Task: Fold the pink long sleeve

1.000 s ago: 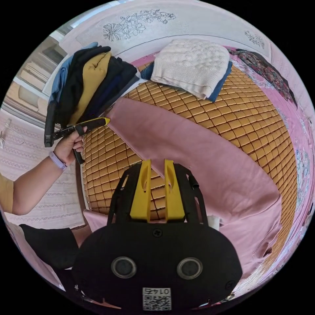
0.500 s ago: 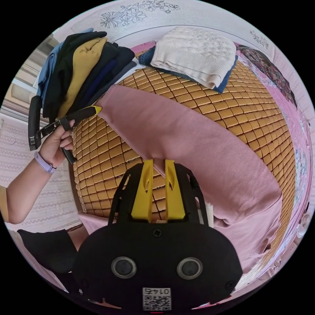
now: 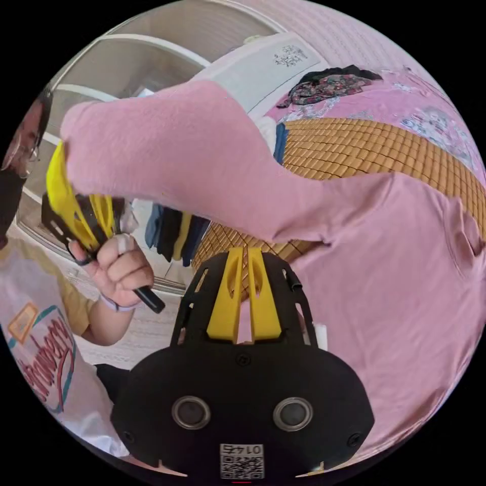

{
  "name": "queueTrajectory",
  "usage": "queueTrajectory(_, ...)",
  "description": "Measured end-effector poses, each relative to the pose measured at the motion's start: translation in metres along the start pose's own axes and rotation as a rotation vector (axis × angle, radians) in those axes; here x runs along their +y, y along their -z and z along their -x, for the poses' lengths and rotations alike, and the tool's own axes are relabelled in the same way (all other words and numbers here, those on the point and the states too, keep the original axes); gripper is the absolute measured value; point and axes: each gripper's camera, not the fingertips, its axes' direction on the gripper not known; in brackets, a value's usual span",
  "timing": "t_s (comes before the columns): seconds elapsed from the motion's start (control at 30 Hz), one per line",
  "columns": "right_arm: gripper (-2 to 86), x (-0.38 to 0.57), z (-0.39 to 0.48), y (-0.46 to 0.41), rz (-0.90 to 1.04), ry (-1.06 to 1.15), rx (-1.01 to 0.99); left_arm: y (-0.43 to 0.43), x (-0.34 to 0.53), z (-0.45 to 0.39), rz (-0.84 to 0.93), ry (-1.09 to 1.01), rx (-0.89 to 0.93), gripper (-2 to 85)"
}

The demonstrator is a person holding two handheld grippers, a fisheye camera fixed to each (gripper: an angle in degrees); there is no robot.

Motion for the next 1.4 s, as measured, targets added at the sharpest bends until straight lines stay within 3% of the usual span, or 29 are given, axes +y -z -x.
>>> queueTrajectory(0.07, 0.6, 0.072, -0.019, 0.059, 0.056, -0.111, 0.059, -0.091, 0.029, -0.038, 0.193, 0.034, 0.228, 4.7)
queueTrajectory(0.1, 0.6, 0.093, -0.026, 0.07, 0.082, -0.149, 0.065, -0.112, 0.041, -0.045, 0.246, 0.059, 0.244, 4.8)
queueTrajectory(0.23, 0.9, 0.272, -0.09, 0.107, 0.372, -0.567, 0.103, -0.214, 0.145, -0.065, 0.57, 0.246, 0.209, 5.7)
queueTrajectory(0.37, 1.8, 0.34, -0.085, 0.149, 0.291, -0.652, 0.173, -0.252, 0.18, -0.079, 0.731, 0.295, 0.158, 5.5)
queueTrajectory(0.5, 4.0, 0.313, -0.062, 0.163, 0.186, -0.471, 0.354, -0.26, 0.154, -0.059, 0.704, 0.285, -0.084, 5.1)
queueTrajectory(0.63, 6.8, 0.272, -0.034, 0.15, 0.097, -0.226, 0.531, -0.259, 0.097, -0.003, 0.588, 0.299, -0.489, 5.1)
queueTrajectory(0.77, 7.8, 0.269, -0.049, 0.112, 0.176, -0.229, 0.589, -0.276, 0.05, 0.037, 0.491, 0.246, -0.804, 7.0)
queueTrajectory(0.9, 4.1, 0.272, -0.049, 0.109, 0.233, -0.261, 0.622, -0.312, 0.036, 0.069, 0.542, 0.287, -0.857, 8.3)
queueTrajectory(1.0, 1.9, 0.276, -0.027, 0.122, 0.245, -0.223, 0.634, -0.344, 0.038, 0.087, 0.707, 0.308, -0.878, 6.7)
queueTrajectory(1.13, 1.7, 0.287, 0.016, 0.138, 0.232, -0.184, 0.577, -0.335, 0.02, 0.082, 0.623, 0.344, -0.871, 3.8)
queueTrajectory(1.3, 3.9, 0.328, 0.005, 0.112, 0.333, -0.301, 0.569, -0.347, 0.035, 0.089, 0.629, 0.321, -0.864, 4.3)
queueTrajectory(1.4, 4.3, 0.351, 0.006, 0.125, 0.273, -0.323, 0.536, -0.348, 0.024, 0.089, 0.62, 0.392, -0.852, 6.1)
